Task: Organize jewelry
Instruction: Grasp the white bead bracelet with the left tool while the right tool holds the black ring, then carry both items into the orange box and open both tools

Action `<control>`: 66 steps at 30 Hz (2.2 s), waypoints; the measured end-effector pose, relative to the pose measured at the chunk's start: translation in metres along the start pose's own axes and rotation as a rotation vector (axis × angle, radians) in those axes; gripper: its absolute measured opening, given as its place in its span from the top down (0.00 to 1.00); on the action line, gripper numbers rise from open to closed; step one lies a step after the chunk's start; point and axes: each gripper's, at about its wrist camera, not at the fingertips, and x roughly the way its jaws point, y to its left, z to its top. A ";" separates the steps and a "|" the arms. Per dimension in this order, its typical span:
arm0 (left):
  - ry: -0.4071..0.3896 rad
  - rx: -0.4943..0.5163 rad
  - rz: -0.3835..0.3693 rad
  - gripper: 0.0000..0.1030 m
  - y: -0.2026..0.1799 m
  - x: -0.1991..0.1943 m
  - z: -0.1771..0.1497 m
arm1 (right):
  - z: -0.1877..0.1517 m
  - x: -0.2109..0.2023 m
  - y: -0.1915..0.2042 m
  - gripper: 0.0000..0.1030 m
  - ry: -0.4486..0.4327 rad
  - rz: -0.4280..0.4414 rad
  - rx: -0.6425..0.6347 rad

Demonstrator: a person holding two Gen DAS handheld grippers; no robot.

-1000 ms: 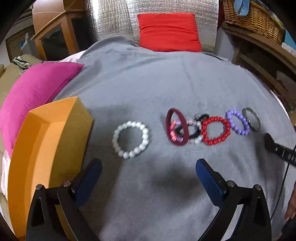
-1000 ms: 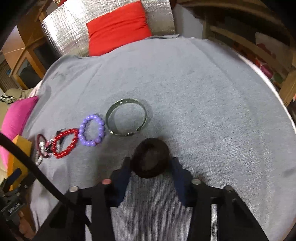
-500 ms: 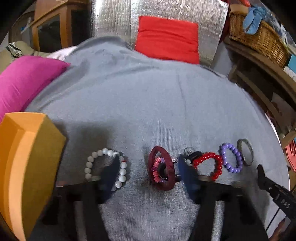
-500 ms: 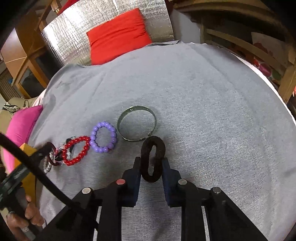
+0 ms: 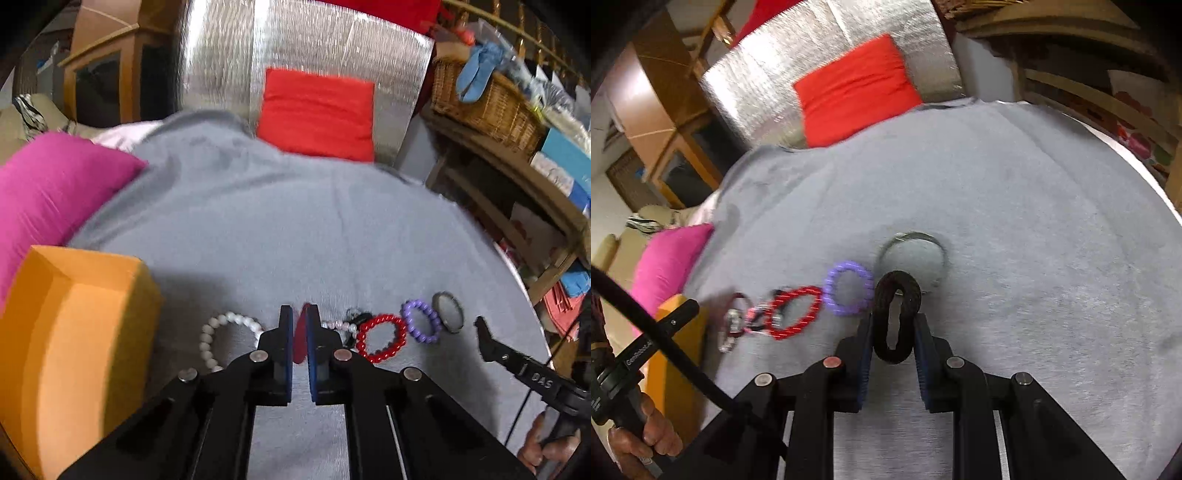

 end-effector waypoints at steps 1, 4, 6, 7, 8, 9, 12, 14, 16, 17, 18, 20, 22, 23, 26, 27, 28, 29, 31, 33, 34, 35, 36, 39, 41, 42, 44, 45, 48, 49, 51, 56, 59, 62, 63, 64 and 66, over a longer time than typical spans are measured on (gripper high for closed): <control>-0.025 -0.005 -0.004 0.94 0.003 -0.011 0.002 | -0.001 -0.002 0.003 0.78 -0.006 0.014 -0.002; -0.087 -0.022 -0.007 0.94 0.014 -0.034 0.011 | -0.004 -0.005 0.019 0.78 -0.030 0.073 -0.019; -0.123 -0.023 0.001 0.94 0.018 -0.044 0.015 | -0.008 -0.009 0.032 0.78 -0.051 0.094 -0.049; -0.123 -0.023 -0.004 0.94 0.021 -0.044 0.016 | -0.011 -0.010 0.037 0.78 -0.057 0.097 -0.058; -0.110 -0.022 -0.009 0.94 0.021 -0.040 0.016 | -0.013 -0.009 0.043 0.78 -0.057 0.101 -0.062; -0.084 -0.022 -0.005 0.94 0.021 -0.034 0.015 | -0.015 -0.008 0.046 0.78 -0.052 0.105 -0.061; -0.006 -0.003 0.011 0.75 0.017 -0.013 0.007 | -0.018 -0.004 0.052 0.78 -0.046 0.098 -0.063; 0.049 0.020 0.065 0.44 0.015 0.001 0.004 | -0.017 -0.003 0.052 0.78 -0.044 0.092 -0.067; 0.061 0.026 0.084 0.41 0.015 0.007 0.001 | -0.018 -0.002 0.049 0.78 -0.043 0.081 -0.064; 0.073 0.032 0.080 0.41 0.014 0.009 -0.002 | -0.017 0.000 0.046 0.78 -0.038 0.074 -0.057; 0.082 0.044 0.075 0.41 0.011 0.012 -0.004 | -0.016 0.001 0.043 0.78 -0.032 0.070 -0.049; 0.103 0.080 0.084 0.41 0.005 0.021 -0.009 | -0.015 0.000 0.036 0.78 -0.026 0.068 -0.035; 0.136 0.096 0.106 0.41 0.005 0.031 -0.013 | -0.013 -0.001 0.032 0.78 -0.028 0.070 -0.024; 0.161 0.100 0.116 0.41 0.007 0.037 -0.016 | -0.013 -0.002 0.031 0.78 -0.028 0.072 -0.024; 0.221 0.094 0.120 0.41 0.012 0.052 -0.023 | -0.012 -0.005 0.030 0.78 -0.032 0.068 -0.035; 0.233 0.091 0.120 0.41 0.014 0.056 -0.025 | -0.012 -0.005 0.028 0.78 -0.033 0.065 -0.038; 0.241 0.091 0.121 0.42 0.016 0.059 -0.027 | -0.012 -0.006 0.028 0.78 -0.033 0.064 -0.037; 0.244 0.092 0.120 0.43 0.017 0.061 -0.028 | -0.011 -0.007 0.026 0.78 -0.034 0.063 -0.032; 0.249 0.091 0.108 0.52 0.020 0.066 -0.028 | -0.010 -0.007 0.022 0.78 -0.034 0.066 -0.016; 0.260 0.086 0.096 0.60 0.025 0.071 -0.028 | -0.009 -0.007 0.018 0.78 -0.029 0.069 -0.003; 0.262 0.084 0.090 0.66 0.027 0.072 -0.028 | -0.009 -0.007 0.018 0.78 -0.029 0.066 -0.003; 0.267 0.086 0.081 0.68 0.029 0.075 -0.029 | -0.009 -0.007 0.018 0.78 -0.028 0.065 -0.004; 0.275 0.091 0.074 0.74 0.032 0.081 -0.029 | -0.009 -0.007 0.018 0.78 -0.027 0.066 -0.005; 0.261 0.128 0.066 0.80 0.026 0.086 -0.029 | -0.009 -0.007 0.019 0.78 -0.030 0.064 -0.009; 0.260 0.146 0.050 0.86 0.024 0.086 -0.029 | -0.009 -0.007 0.020 0.78 -0.030 0.064 -0.008; 0.262 0.147 0.042 0.89 0.024 0.085 -0.029 | -0.009 -0.007 0.019 0.78 -0.031 0.063 -0.009; 0.269 0.145 0.017 0.91 0.023 0.082 -0.029 | -0.010 -0.007 0.020 0.78 -0.032 0.062 -0.013; 0.272 0.141 0.006 0.91 0.022 0.079 -0.031 | -0.010 -0.007 0.021 0.78 -0.034 0.060 -0.016; 0.270 0.100 -0.056 0.91 0.020 0.071 -0.030 | -0.010 -0.008 0.024 0.78 -0.047 0.049 -0.031; 0.260 0.098 -0.070 0.91 0.018 0.066 -0.028 | -0.010 -0.009 0.024 0.78 -0.052 0.047 -0.034; 0.241 0.093 -0.100 0.91 0.014 0.058 -0.027 | -0.011 -0.009 0.026 0.78 -0.057 0.043 -0.037; 0.138 0.062 -0.184 0.91 0.004 0.023 -0.010 | -0.012 -0.011 0.030 0.78 -0.068 0.037 -0.057; 0.069 0.025 -0.226 0.91 0.006 -0.003 0.000 | -0.013 -0.013 0.033 0.78 -0.076 0.038 -0.071; -0.008 -0.020 -0.247 0.91 0.015 -0.030 0.015 | -0.014 -0.013 0.038 0.78 -0.077 0.049 -0.081; -0.031 -0.033 -0.245 0.91 0.020 -0.039 0.018 | -0.015 -0.013 0.040 0.78 -0.079 0.053 -0.088; -0.057 -0.050 -0.242 0.91 0.026 -0.050 0.022 | -0.016 -0.013 0.044 0.78 -0.078 0.059 -0.097; -0.111 -0.081 -0.235 0.91 0.039 -0.069 0.028 | -0.019 -0.012 0.052 0.78 -0.073 0.077 -0.109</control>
